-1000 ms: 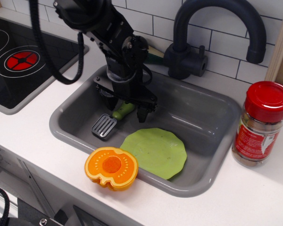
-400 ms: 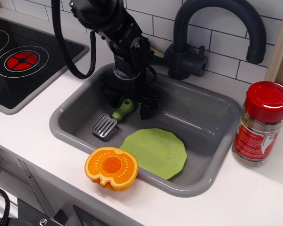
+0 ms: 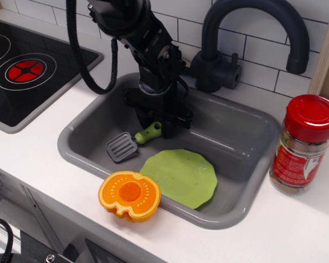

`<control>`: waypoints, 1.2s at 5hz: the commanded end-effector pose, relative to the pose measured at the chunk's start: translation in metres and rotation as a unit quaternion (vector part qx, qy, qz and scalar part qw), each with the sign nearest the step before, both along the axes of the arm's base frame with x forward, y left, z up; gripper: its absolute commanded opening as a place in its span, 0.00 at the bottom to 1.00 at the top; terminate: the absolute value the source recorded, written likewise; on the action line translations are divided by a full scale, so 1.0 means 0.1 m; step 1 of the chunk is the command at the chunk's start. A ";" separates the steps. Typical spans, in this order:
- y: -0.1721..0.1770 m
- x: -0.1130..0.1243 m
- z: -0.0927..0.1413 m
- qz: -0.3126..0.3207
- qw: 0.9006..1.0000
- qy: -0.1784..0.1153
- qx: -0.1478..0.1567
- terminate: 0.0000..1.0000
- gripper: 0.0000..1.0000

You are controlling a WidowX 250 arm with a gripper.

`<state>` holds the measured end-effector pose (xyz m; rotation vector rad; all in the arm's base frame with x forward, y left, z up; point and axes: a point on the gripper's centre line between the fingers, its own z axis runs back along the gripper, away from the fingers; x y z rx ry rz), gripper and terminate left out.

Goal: Put spatula on plate sink

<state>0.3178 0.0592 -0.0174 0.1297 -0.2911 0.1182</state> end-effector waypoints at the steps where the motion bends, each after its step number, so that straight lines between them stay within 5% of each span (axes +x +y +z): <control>1: 0.07 0.01 0.34 0.007 1.000 -0.026 0.013 0.00 0.00; 3: -0.06 0.03 0.69 0.015 0.998 -0.060 0.004 0.00 0.00; 6: -0.77 -0.08 0.60 0.029 0.998 -0.049 -0.024 0.00 0.00</control>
